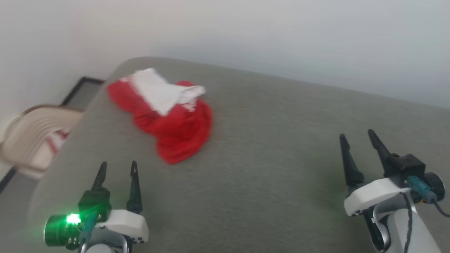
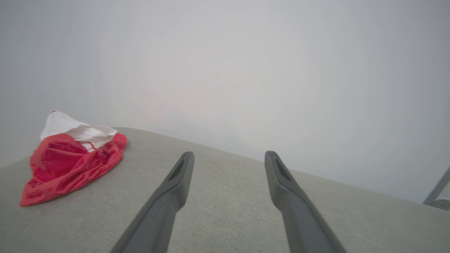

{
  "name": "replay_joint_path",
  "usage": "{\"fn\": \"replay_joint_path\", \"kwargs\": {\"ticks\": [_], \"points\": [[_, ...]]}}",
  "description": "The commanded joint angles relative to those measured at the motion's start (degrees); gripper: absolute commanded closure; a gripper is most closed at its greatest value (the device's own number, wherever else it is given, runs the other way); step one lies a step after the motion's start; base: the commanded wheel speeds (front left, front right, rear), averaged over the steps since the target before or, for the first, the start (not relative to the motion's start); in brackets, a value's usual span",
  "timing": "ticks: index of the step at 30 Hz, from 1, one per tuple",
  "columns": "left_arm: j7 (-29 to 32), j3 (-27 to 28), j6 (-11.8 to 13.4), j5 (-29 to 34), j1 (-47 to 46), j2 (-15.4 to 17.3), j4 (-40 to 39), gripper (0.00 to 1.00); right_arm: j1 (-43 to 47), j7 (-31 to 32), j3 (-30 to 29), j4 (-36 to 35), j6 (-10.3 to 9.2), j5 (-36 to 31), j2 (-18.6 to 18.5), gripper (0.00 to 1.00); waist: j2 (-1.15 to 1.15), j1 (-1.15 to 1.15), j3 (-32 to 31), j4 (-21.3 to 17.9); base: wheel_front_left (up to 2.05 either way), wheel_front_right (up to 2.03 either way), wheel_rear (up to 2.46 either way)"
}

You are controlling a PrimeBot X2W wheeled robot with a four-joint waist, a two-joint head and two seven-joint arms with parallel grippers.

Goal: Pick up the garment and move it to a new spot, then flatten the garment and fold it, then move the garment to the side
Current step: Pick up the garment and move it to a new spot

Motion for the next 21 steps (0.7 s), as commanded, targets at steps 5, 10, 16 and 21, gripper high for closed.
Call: {"fn": "replay_joint_path", "kwargs": {"ticks": [5, 10, 16, 21], "points": [[-0.2, 1.6, 0.7, -0.5, 1.9, -0.9, -0.5, 0.00, -0.5, -0.2, 2.0, 0.6, -0.02, 1.2, 0.7, 0.00, 0.00, 0.00, 0.0, 10.9, 0.00, 0.00, 0.00], [-0.2, 3.8, 1.7, -1.5, 3.5, -2.1, -2.9, 0.00, -3.2, -0.2, 7.1, 2.7, -0.03, 2.8, 0.4, 0.00, 0.00, 0.00, 1.8, 13.2, 0.00, 0.00, 0.00], [-0.2, 6.2, 3.0, -3.2, 6.2, -3.1, -6.8, 0.00, -7.1, -0.2, 12.9, 6.1, -0.02, 5.1, 0.1, 0.00, 0.00, 0.00, 3.2, 14.0, 0.00, 0.00, 0.00], [-0.2, 6.4, 1.6, -3.8, 6.6, -3.5, -7.3, 0.00, -8.6, -0.2, 14.4, 7.3, -0.03, 6.5, -0.4, 0.00, 0.00, 0.00, 3.5, 13.8, 0.00, 0.00, 0.00]]}}
